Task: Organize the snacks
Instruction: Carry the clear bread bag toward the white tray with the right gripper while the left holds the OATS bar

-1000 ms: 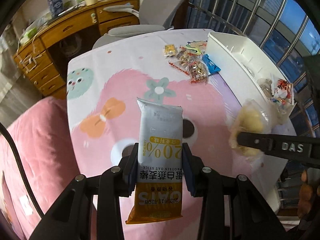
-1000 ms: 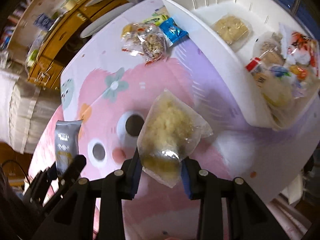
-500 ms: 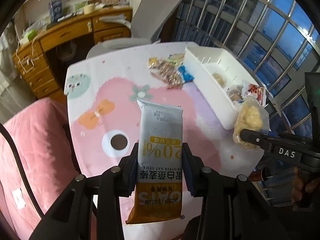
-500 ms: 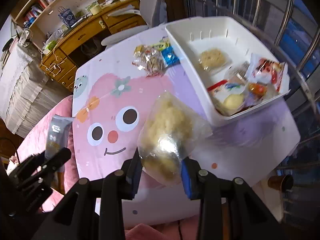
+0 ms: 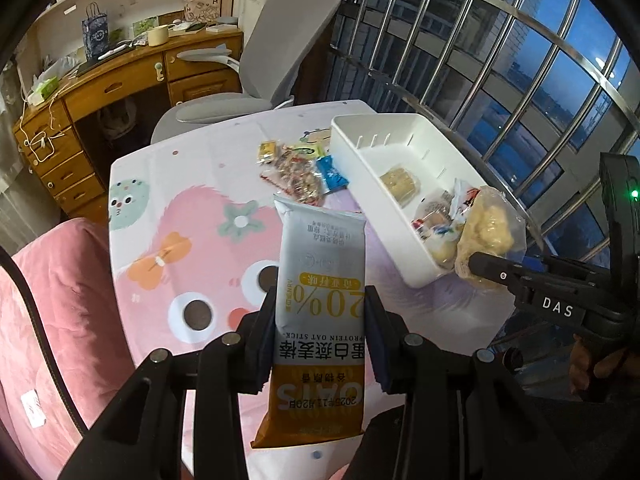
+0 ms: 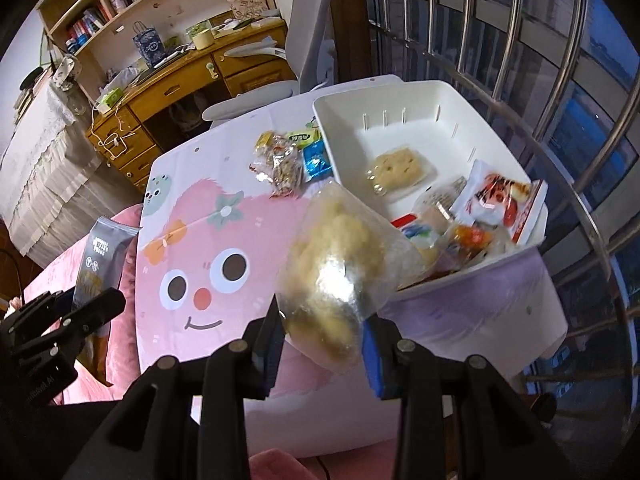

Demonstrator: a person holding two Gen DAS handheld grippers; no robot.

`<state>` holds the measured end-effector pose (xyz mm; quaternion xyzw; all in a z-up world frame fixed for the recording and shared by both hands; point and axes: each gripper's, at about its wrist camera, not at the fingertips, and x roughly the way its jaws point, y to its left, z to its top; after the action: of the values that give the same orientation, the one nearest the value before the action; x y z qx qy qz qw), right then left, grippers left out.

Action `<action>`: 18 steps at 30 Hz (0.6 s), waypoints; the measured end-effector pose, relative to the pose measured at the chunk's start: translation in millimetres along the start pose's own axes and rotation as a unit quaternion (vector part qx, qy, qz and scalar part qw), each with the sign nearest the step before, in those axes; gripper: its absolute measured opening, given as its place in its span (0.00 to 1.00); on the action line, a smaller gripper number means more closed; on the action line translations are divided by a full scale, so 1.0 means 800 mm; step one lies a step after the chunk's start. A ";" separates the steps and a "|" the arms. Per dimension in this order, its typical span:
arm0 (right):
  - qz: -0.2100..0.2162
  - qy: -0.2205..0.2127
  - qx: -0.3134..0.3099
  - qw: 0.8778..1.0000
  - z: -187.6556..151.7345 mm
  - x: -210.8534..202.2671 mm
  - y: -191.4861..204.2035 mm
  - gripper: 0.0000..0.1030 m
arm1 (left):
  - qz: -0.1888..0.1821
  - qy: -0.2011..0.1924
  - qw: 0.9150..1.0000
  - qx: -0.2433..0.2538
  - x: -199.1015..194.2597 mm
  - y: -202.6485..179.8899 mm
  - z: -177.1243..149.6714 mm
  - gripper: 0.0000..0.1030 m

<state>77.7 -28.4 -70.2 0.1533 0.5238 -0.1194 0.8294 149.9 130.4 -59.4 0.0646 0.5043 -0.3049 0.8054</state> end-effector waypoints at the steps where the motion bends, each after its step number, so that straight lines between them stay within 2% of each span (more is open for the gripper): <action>1: 0.003 -0.002 -0.003 1.000 0.002 -0.001 -0.005 0.33 | 0.000 0.002 1.000 -0.002 0.004 -0.009 0.004 0.37; 12: 0.059 0.001 -0.074 0.996 0.046 0.009 -0.087 0.33 | 0.015 0.006 0.999 -0.047 0.049 -0.106 0.052 0.37; 18: 0.077 -0.005 -0.112 0.991 0.076 0.016 -0.132 0.33 | 0.018 0.001 0.998 -0.060 0.083 -0.160 0.087 0.37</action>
<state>96.1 -149.7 -70.6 0.0983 0.5162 0.0034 0.8508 152.6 -29.3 -56.1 0.0256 0.5211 -0.2595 0.8127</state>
